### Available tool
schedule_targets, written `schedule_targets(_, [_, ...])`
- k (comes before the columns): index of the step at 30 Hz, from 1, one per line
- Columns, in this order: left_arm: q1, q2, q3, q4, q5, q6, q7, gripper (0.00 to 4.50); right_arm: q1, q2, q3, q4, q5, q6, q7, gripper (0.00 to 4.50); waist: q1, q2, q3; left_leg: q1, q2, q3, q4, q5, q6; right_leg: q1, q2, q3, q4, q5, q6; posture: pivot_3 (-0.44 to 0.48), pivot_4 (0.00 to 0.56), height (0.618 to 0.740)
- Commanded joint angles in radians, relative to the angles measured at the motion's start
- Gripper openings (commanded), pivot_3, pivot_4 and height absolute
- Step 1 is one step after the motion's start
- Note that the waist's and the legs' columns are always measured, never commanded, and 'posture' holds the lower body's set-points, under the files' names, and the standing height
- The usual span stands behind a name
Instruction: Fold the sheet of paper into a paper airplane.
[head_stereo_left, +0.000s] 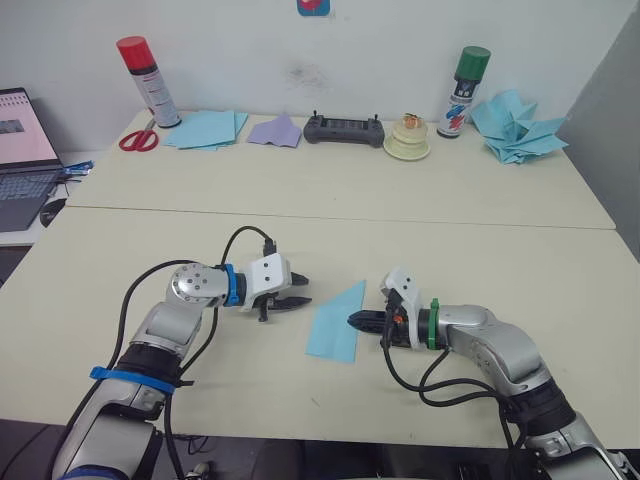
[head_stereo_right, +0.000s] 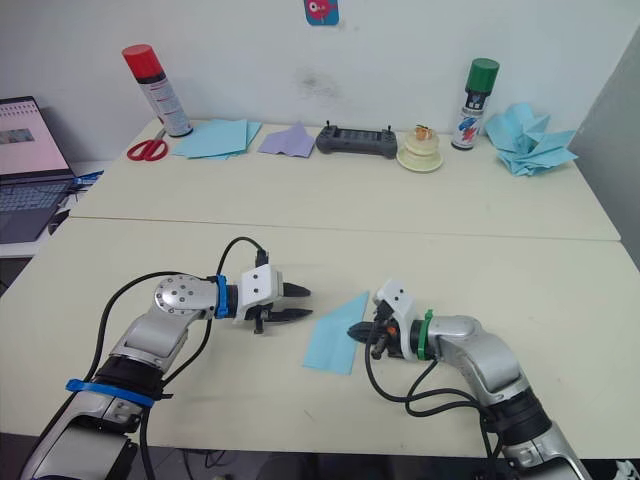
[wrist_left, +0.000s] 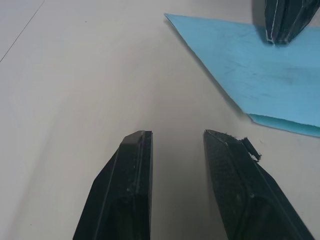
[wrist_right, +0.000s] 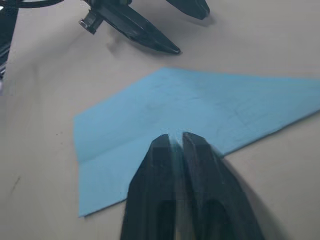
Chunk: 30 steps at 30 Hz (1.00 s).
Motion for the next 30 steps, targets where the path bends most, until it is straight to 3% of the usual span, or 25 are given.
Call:
schedule_targets(1, [-0.012,-0.001,0.016,-0.018,-0.006,0.002,0.003,1.96,-0.008,-0.007,-0.014,-0.007,-0.006,0.005,-0.018,1.58,0.0,0.0,0.0,0.0,0.0,0.0,0.0,0.0,0.0,0.0,0.0,0.0,0.0,0.0,0.0,0.0,0.15,0.74])
schedule_targets(5, [-0.007,0.002,0.026,-0.025,-0.012,0.015,0.01,1.96,-0.013,-0.007,-0.011,0.0,-0.013,-0.001,-0.018,2.94,-0.001,0.0,0.0,0.0,0.0,0.0,0.0,0.0,0.0,0.0,0.0,0.0,0.0,0.0,0.0,0.0,0.15,0.74])
schedule_targets(11, [-0.005,0.01,0.036,-0.028,-0.015,0.025,0.013,1.96,-0.024,-0.015,0.019,0.017,-0.036,-0.037,0.0,2.94,-0.001,0.0,0.0,0.0,0.0,0.0,0.001,0.0,0.0,0.0,0.0,0.0,0.0,0.0,0.001,0.0,0.15,0.74])
schedule_targets(14, [-0.004,0.012,0.038,-0.03,-0.017,0.028,0.014,1.96,-0.024,-0.012,0.026,0.025,-0.041,-0.059,0.003,2.32,-0.001,0.0,0.0,0.0,0.0,0.0,0.001,0.0,0.0,0.0,0.0,0.0,0.0,0.0,0.001,0.0,0.15,0.74])
schedule_targets(20, [-0.007,0.013,0.046,-0.04,-0.032,0.05,0.014,1.96,-0.029,-0.007,0.035,0.05,-0.066,-0.089,0.014,0.12,-0.001,0.0,0.0,0.0,0.0,0.0,0.001,0.0,0.0,0.0,0.0,0.0,0.0,0.001,0.0,0.0,0.15,0.74])
schedule_targets(30, [-0.025,0.019,0.047,-0.029,-0.042,0.032,-0.031,1.96,-0.022,-0.003,0.021,0.056,-0.06,-0.098,0.019,0.06,-0.001,0.0,0.0,0.0,0.0,0.0,0.001,0.0,0.0,0.0,0.0,0.0,0.0,0.001,0.0,0.0,0.15,0.74])
